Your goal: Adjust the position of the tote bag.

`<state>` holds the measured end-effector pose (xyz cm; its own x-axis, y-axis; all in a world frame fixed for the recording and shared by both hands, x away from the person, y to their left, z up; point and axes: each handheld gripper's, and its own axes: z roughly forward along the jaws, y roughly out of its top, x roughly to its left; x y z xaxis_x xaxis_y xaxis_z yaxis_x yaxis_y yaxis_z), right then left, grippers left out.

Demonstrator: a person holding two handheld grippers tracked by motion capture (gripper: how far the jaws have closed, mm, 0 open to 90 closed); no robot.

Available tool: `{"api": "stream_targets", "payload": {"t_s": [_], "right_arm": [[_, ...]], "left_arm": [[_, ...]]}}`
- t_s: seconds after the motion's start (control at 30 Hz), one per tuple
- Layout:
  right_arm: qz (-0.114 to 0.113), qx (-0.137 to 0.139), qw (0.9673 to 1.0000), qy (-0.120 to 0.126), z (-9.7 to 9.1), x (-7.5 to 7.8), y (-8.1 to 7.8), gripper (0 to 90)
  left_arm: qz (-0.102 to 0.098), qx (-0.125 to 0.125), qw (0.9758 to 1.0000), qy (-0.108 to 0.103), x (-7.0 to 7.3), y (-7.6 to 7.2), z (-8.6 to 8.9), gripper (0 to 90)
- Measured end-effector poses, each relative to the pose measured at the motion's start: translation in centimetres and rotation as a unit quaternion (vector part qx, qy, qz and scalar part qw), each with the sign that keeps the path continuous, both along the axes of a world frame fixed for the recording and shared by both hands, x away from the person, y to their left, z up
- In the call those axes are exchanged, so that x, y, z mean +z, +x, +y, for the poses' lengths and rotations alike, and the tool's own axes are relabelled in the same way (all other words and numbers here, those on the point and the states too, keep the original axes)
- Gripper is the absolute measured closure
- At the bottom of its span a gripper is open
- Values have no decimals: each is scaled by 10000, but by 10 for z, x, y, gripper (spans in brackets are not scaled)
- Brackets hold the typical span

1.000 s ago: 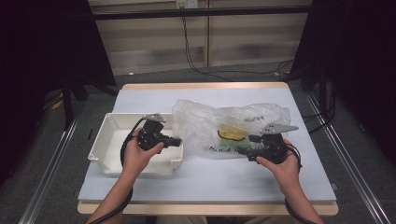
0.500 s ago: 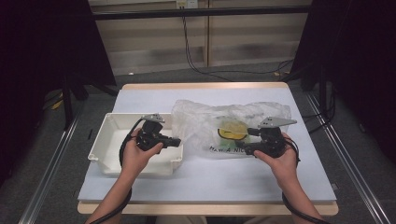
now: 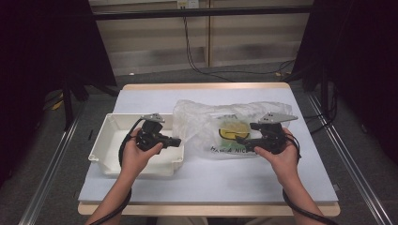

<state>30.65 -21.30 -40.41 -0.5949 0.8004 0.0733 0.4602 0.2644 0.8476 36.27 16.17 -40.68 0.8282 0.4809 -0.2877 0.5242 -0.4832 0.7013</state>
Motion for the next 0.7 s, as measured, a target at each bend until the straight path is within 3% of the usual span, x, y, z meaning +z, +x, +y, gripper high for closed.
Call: {"api": "stream_targets", "payload": {"t_s": [0.2,0.37,0.7], "right_arm": [[-155,-130,9998,-71,1,6,8,147],[-122,-314,9993,-154,-3,2,16,134],[-231,-373,9989,-169,-4,3,25,133]], "left_arm": [[6,-9,10000,-2,0,0,0,887],[-6,31,10000,-17,2,1,3,887],[-7,36,9999,-99,3,1,3,887]]}}
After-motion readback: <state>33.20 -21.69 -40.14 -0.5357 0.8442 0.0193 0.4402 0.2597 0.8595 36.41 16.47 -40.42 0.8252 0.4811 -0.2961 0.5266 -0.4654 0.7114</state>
